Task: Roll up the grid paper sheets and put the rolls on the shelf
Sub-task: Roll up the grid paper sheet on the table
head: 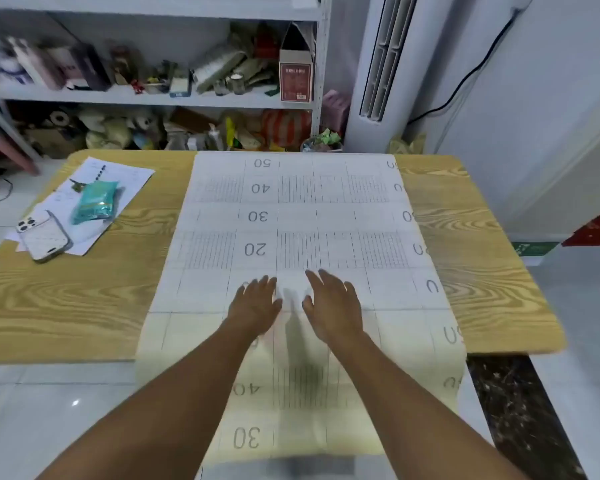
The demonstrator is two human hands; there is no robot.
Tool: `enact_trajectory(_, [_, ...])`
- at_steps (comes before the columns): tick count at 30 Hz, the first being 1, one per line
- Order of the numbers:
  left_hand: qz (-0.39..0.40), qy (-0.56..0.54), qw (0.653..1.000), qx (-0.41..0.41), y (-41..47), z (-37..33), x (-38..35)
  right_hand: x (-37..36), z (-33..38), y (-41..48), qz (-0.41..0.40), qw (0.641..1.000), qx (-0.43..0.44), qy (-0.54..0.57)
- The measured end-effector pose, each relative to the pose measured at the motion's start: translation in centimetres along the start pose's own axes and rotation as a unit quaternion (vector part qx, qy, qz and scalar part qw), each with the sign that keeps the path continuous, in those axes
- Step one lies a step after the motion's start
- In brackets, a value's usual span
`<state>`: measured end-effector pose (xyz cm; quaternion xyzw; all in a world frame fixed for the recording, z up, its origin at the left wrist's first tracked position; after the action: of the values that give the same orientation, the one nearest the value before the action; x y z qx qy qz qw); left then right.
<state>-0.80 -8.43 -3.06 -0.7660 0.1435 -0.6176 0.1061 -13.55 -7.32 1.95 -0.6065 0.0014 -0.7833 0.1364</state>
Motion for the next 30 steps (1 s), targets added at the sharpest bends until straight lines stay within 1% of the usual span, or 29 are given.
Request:
enact_trajectory(4, [0.055,0.015,0.998,0.022,1.0,0.2,-4.0,-2.9,-1.5,0.4,-0.002,1.0,0.014,-0.006])
enact_trajectory(9, [0.031,-0.005,0.998,0.049,2.3,0.3,-4.4,-5.4,-3.2,-0.5,-0.02,0.999,0.027,-0.021])
enact_trajectory(13, [0.025,-0.025,0.998,0.06,3.8,0.0,-3.9,-7.5,-4.2,-1.1,-0.001,0.999,0.041,-0.034])
enact_trajectory(16, [0.002,-0.033,0.998,0.048,4.4,-0.1,-3.4,-7.7,-4.6,0.6,0.001,0.998,0.045,-0.042])
enact_trajectory(20, [-0.036,-0.061,0.997,0.015,3.3,-0.3,-3.3,-8.0,-4.9,3.7,0.052,0.993,0.077,-0.068])
enact_trajectory(25, [-0.018,-0.049,0.998,-0.026,1.5,-0.6,-4.3,-7.1,-5.7,6.9,0.05,0.995,0.045,-0.069])
enact_trajectory(30, [0.004,-0.017,0.999,-0.027,1.9,-1.0,-4.8,-6.7,-5.7,8.4,0.058,0.995,0.029,-0.073])
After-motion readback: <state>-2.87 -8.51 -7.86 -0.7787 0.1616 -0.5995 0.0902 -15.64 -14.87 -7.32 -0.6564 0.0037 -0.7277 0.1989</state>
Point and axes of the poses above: each hand's wrist, its own y-axis towards the middle knuckle, its own x-axis out of the back of the hand, z = x × y, the point moved 9 cm from there along y, towards the middle knuckle
